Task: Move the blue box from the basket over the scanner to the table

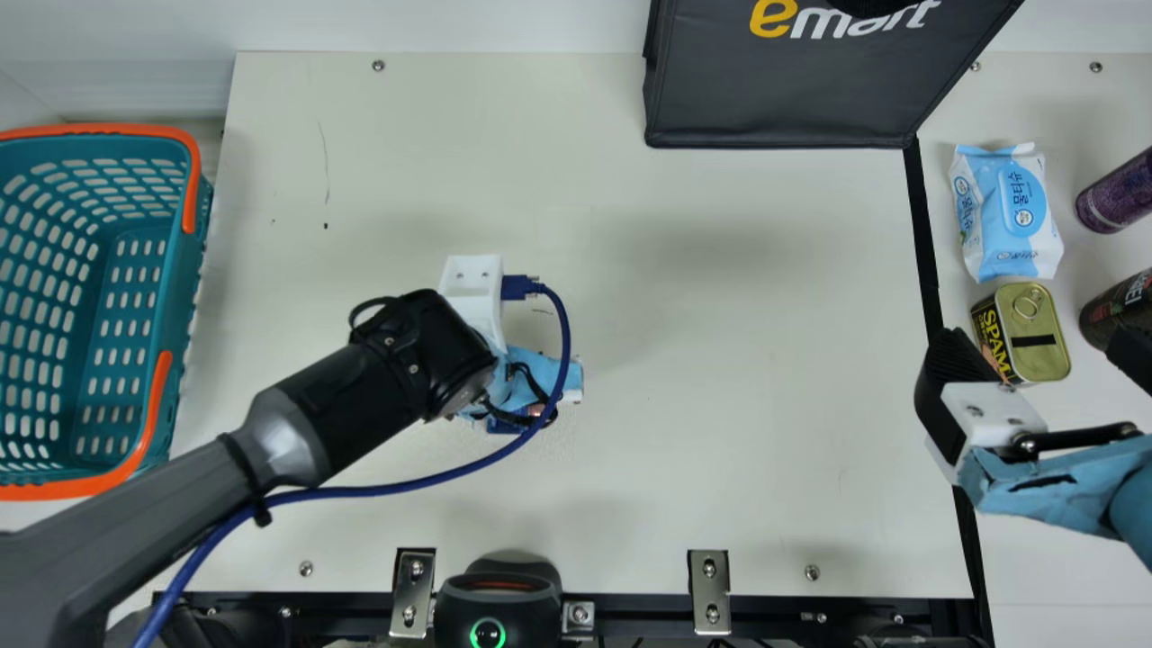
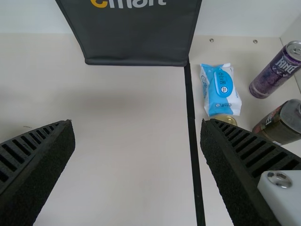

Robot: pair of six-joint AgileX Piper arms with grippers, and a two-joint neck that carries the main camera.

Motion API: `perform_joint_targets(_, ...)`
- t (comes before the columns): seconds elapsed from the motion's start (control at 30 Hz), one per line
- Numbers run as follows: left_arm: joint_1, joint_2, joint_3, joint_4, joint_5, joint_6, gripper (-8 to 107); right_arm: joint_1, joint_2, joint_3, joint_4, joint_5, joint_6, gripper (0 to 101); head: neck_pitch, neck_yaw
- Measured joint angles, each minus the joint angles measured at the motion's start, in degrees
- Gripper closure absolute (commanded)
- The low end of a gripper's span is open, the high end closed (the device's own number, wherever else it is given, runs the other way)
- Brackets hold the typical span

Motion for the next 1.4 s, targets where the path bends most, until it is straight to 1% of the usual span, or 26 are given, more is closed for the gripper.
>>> perform_joint_targets(0.43, -0.6, 3.4, 0.5, -1.0, -2.1, -0.4, 9, 0.0, 0.0, 0.0, 0.0, 0.0, 0.0, 6, 0.0, 0.0)
perform_joint_targets(0.97, -0.7, 5.8, 0.5, -1.9, -2.6, -0.4, 9, 0.0, 0.0, 0.0, 0.0, 0.0, 0.0, 6, 0.0, 0.0)
perform_joint_targets(1.4, -0.7, 6.7, 0.1, -2.7, -2.6, 0.7, 96, 0.0, 0.0, 0.0, 0.0, 0.0, 0.0, 6, 0.0, 0.0)
